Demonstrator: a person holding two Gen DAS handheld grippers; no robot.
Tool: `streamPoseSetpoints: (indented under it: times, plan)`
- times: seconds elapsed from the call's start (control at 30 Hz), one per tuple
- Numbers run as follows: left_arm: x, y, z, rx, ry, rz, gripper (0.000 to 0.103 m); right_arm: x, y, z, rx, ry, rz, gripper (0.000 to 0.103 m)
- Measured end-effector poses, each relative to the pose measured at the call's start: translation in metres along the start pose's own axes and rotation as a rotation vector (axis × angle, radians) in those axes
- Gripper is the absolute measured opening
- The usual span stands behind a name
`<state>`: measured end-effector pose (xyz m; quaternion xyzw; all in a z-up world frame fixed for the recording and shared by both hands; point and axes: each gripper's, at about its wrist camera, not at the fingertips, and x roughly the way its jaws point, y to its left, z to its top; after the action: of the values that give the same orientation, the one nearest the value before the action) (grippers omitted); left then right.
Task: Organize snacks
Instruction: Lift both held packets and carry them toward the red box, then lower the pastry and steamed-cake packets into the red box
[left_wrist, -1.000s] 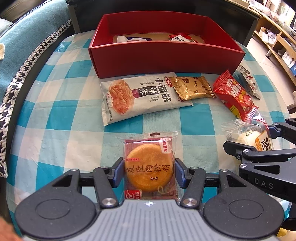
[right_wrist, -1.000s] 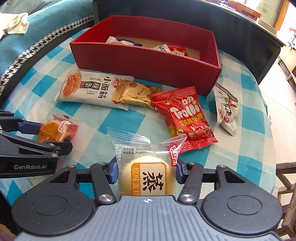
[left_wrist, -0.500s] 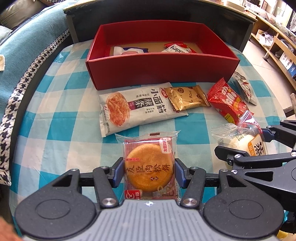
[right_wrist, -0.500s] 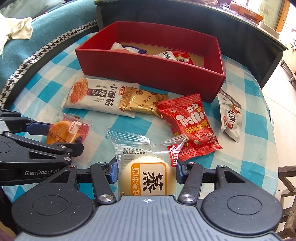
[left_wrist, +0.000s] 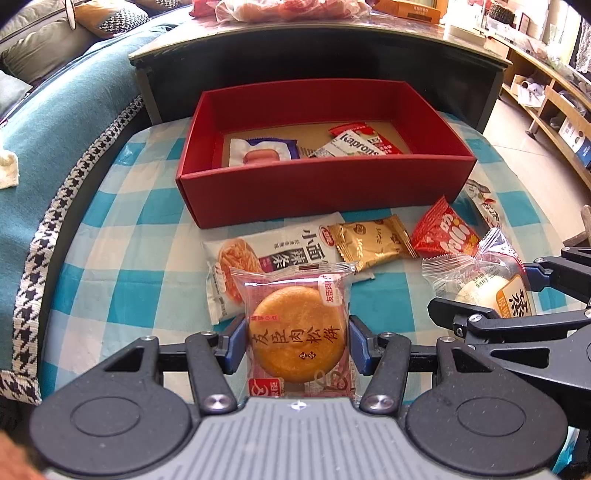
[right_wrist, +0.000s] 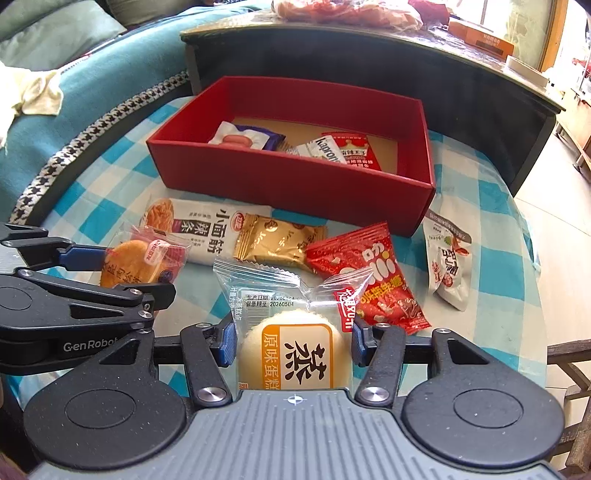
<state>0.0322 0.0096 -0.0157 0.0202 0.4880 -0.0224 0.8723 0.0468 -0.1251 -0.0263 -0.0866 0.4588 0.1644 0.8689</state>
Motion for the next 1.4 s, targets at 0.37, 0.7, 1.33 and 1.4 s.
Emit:
streamPoseSetpoints:
  times: [0.37,0.7,1.33,1.4]
  plan:
    - [-0.020,-0.002,0.015,0.009,-0.079,0.041,0.084,-0.014,-0.007,0.016,0.015,-0.063,0.001,0.063]
    - [-0.034,-0.010,0.046,0.021,-0.162,0.049,0.084,-0.031,-0.025,0.039,0.047,-0.146,-0.025,0.063]
    - [-0.009,-0.009,0.104,0.017,-0.205,0.058,0.084,-0.008,-0.043,0.090,0.052,-0.181,-0.076,0.063]
    - [-0.005,-0.008,0.110,0.012,-0.206,0.060,0.084,-0.004,-0.044,0.096,0.049,-0.184,-0.080,0.063]
